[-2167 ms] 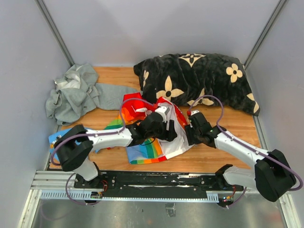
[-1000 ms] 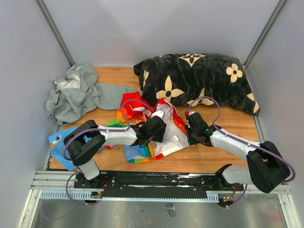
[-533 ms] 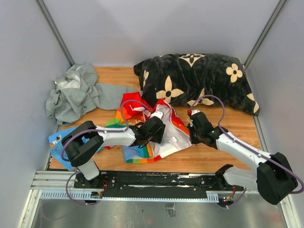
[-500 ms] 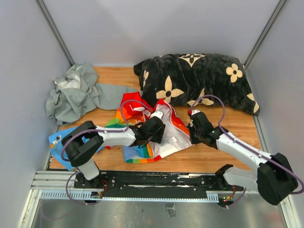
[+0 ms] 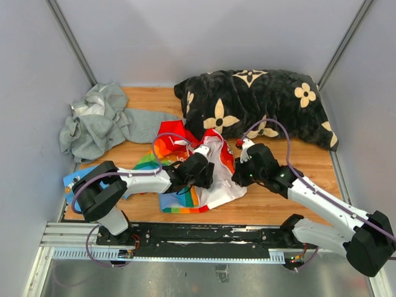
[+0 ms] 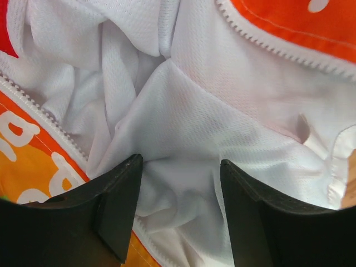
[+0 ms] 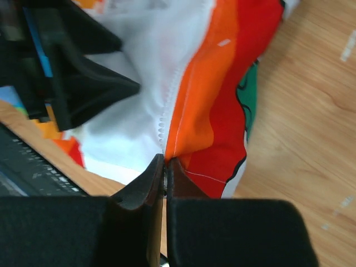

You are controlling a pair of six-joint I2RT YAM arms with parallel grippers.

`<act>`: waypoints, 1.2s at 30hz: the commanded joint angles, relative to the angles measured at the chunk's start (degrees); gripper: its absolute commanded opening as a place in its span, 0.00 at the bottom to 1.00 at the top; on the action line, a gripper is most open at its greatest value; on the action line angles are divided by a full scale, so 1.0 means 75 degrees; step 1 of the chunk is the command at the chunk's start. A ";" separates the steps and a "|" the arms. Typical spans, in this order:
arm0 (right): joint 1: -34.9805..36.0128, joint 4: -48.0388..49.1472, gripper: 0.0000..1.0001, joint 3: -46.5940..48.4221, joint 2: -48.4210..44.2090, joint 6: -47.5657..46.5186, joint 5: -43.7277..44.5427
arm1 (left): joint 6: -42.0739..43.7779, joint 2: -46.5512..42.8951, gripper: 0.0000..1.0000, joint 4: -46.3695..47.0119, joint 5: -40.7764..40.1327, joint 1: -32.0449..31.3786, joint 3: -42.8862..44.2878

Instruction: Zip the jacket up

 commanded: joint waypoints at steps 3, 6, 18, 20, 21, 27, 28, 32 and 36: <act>0.0976 0.1333 0.04 0.0199 0.0073 0.0459 -0.0994 | -0.0507 -0.0955 0.63 0.0701 0.0130 0.0048 -0.0428; 0.1281 0.1854 0.04 0.0125 0.0509 0.0551 -0.0946 | -0.0744 -0.1517 0.65 0.0690 -0.0182 0.0054 -0.0688; 0.1917 0.4159 0.04 -0.0557 0.1791 0.0909 -0.1379 | -0.1692 -0.3683 0.72 0.0915 -0.0316 0.0048 -0.2126; 0.1989 0.4398 0.05 -0.0673 0.1803 0.0898 -0.1406 | -0.1920 -0.3802 0.73 0.1251 -0.0079 0.0051 -0.2359; 0.2032 0.4486 0.05 -0.0730 0.1798 0.0878 -0.1414 | -0.2015 -0.3811 0.73 0.1416 0.0047 0.0048 -0.2452; 0.2257 0.4922 0.06 -0.1087 0.1694 0.0780 -0.1462 | -0.2290 -0.3428 0.73 0.2113 0.0672 0.0065 -0.2600; 0.2328 0.4953 0.07 -0.1146 0.1637 0.0770 -0.1448 | -0.2315 -0.3353 0.72 0.2202 0.0751 0.0070 -0.2601; 0.2442 0.4936 0.08 -0.1384 0.1315 0.0676 -0.1254 | -0.2382 -0.3107 0.69 0.2554 0.1162 0.0106 -0.2593; 0.2474 0.4928 0.09 -0.1495 0.1025 0.0618 -0.1159 | -0.2463 -0.2827 0.65 0.2833 0.1542 0.0107 -0.2550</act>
